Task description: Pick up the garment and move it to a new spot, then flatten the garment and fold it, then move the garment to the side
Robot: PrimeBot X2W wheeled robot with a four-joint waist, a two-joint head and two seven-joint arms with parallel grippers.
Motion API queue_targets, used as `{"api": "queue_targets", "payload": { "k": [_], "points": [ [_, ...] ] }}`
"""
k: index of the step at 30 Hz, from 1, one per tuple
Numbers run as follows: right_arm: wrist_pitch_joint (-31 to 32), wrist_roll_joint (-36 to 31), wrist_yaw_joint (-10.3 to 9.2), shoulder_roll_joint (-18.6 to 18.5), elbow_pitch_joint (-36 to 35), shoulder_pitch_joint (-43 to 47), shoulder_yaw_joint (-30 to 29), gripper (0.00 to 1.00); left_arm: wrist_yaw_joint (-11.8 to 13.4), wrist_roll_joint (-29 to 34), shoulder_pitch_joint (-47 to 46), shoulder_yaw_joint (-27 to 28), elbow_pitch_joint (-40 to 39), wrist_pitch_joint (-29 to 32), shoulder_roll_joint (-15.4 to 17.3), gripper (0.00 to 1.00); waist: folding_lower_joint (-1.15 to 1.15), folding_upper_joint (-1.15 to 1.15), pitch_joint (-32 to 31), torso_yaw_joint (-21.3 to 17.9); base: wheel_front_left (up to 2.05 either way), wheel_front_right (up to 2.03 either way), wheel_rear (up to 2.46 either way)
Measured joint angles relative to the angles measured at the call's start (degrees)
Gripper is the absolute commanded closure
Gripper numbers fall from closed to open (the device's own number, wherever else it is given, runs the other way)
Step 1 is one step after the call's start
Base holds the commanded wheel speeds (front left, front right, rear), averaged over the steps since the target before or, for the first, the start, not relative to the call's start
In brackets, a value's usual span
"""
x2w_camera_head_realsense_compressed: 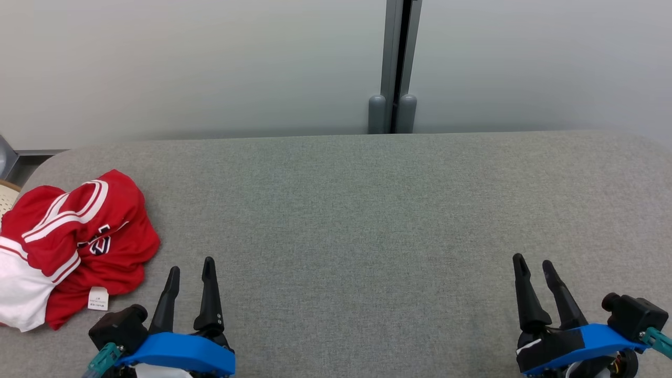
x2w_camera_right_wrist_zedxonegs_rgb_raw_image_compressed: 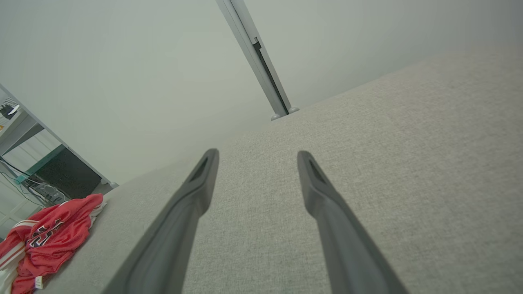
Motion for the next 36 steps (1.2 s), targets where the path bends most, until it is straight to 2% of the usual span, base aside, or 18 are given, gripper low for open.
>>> {"api": "queue_targets", "payload": {
  "k": [36],
  "points": [
    [-1.1,-17.0,0.02,-0.2,-1.0,0.9,0.8,0.0,3.8,15.0,0.2,-5.3,1.4,-1.7,2.4,0.0,0.0,0.0,-0.4,0.3,0.0,0.0,0.0]
  ]
}}
